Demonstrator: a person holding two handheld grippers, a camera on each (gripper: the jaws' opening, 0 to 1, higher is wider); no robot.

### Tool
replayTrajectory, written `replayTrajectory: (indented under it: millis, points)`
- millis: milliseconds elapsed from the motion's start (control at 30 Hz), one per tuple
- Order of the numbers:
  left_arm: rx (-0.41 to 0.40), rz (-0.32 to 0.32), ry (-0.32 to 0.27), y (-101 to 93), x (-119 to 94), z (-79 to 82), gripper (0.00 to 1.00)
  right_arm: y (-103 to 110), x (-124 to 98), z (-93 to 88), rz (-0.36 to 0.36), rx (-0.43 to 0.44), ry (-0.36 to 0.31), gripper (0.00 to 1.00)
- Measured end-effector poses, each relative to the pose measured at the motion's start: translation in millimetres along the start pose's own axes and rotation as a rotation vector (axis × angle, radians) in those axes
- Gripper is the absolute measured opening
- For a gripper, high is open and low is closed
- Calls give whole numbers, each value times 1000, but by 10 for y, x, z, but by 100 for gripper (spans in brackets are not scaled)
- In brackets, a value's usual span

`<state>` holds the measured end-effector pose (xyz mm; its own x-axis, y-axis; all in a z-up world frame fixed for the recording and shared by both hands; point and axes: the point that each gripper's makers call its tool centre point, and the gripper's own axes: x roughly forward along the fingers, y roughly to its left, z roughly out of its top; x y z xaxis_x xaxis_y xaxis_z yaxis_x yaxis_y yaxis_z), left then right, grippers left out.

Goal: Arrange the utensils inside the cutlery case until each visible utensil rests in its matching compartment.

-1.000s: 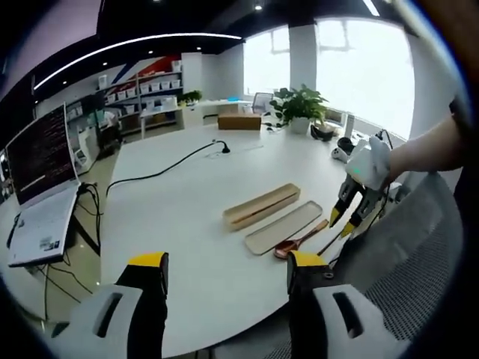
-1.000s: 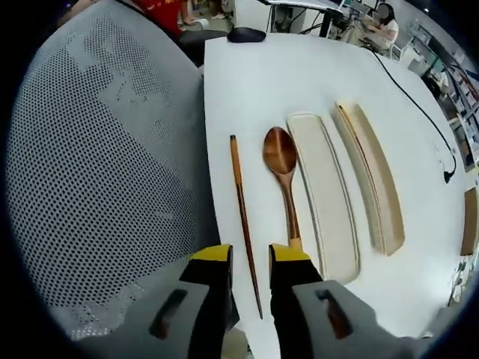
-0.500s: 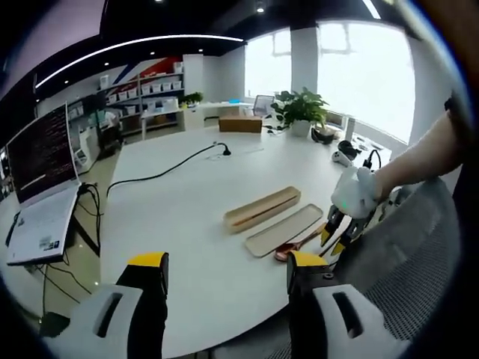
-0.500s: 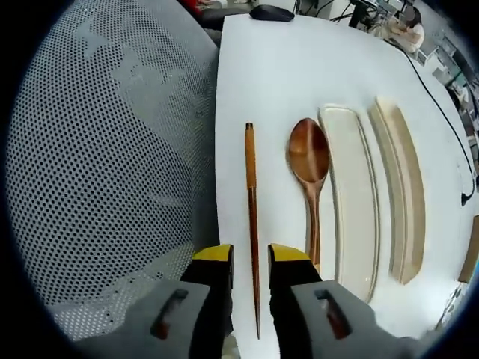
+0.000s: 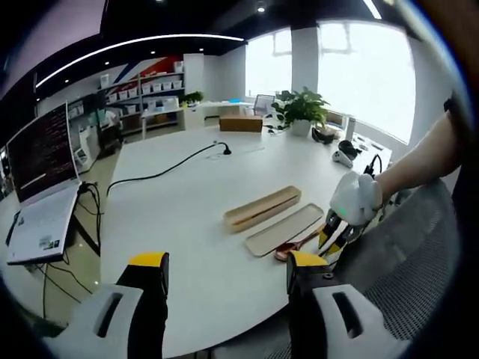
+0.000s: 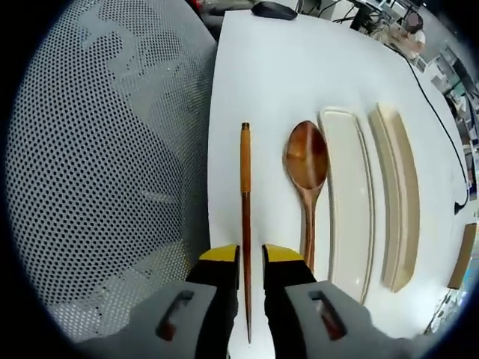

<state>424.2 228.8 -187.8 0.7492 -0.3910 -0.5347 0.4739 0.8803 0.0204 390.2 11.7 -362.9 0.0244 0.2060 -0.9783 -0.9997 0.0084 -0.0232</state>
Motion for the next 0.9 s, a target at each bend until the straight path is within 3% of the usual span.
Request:
replayTrajectory:
  millis: [167,333,467,567,633,900]
  points:
    - [8,-8,11,-23,7,-17,65,5,0,6,-4,-18,9,7]
    - [16,-6,15,-20,9,-19,65,-49,13,27,-8,6,-30,1]
    - [25,-4,20,-20,8,-28,65,-33,23,32,14,21,-20,1]
    - [24,0,19,-8,4,-29,65,-13,28,38,10,-35,-16,0]
    - [18,3,13,4,0,-21,65,-16,25,40,9,5,-25,0]
    - [20,4,17,1,0,-29,65,-1,17,57,3,0,-17,0]
